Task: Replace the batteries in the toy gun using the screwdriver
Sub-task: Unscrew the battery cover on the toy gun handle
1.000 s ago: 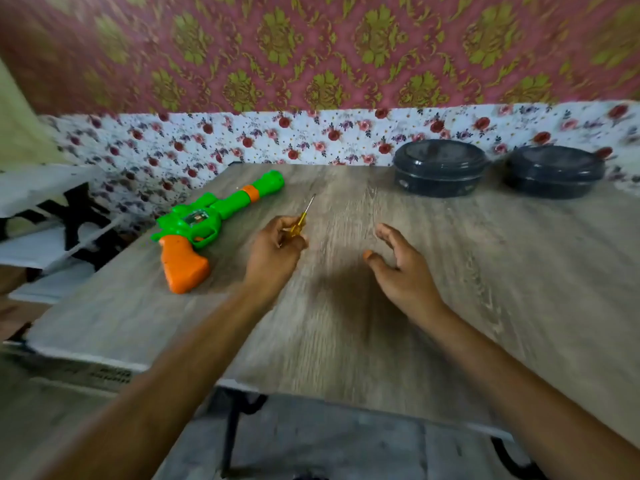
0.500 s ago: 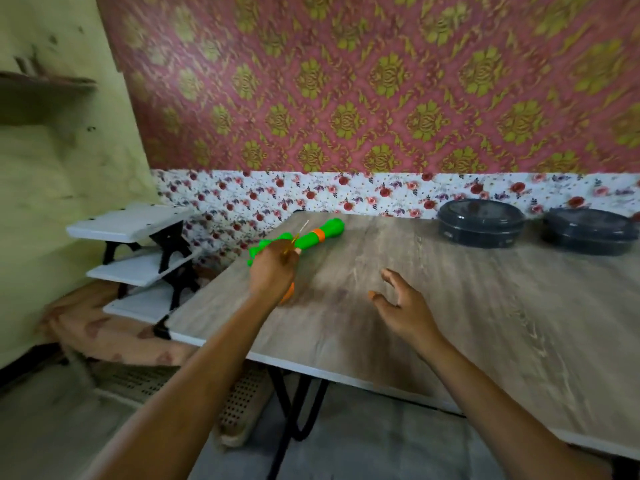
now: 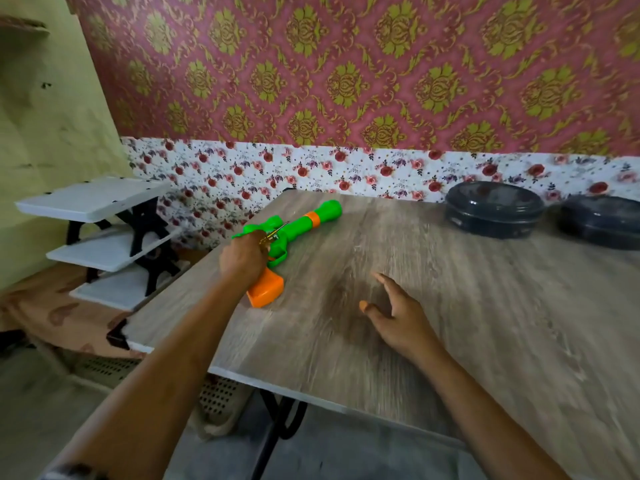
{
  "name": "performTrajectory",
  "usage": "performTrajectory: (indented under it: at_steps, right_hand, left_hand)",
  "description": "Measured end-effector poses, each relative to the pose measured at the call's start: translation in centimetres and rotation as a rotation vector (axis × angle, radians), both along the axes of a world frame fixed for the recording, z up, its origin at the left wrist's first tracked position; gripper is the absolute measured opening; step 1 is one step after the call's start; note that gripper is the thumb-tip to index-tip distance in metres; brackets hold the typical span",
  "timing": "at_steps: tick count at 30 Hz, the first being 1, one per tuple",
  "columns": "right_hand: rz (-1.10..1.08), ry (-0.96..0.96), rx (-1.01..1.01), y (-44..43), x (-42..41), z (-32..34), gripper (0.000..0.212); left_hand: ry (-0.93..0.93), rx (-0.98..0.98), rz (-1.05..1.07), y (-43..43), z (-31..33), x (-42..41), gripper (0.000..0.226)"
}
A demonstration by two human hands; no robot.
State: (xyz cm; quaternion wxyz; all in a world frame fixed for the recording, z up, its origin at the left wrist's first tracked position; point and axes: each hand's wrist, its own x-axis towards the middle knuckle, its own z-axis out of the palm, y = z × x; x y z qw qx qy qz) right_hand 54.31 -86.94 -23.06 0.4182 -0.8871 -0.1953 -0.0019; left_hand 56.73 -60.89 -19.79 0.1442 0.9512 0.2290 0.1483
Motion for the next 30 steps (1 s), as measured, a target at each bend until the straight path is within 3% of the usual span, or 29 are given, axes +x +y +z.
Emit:
performTrajectory:
  at_steps: [10, 21, 30]
  right_hand:
    - [-0.047, -0.031, 0.035, -1.2, -1.2, 0.5, 0.056]
    - [-0.110, -0.054, -0.086, -9.9, -4.7, -0.2, 0.056]
    - [-0.208, 0.060, -0.153, -11.0, -3.4, 0.4, 0.056]
  left_hand:
    - [-0.068, -0.048, -0.132, -8.6, 0.1, -4.1, 0.035]
    - [-0.113, -0.049, -0.263, -16.7, -0.3, -6.5, 0.038]
    - [-0.117, -0.156, -0.453, -22.4, 0.0, -4.4, 0.037]
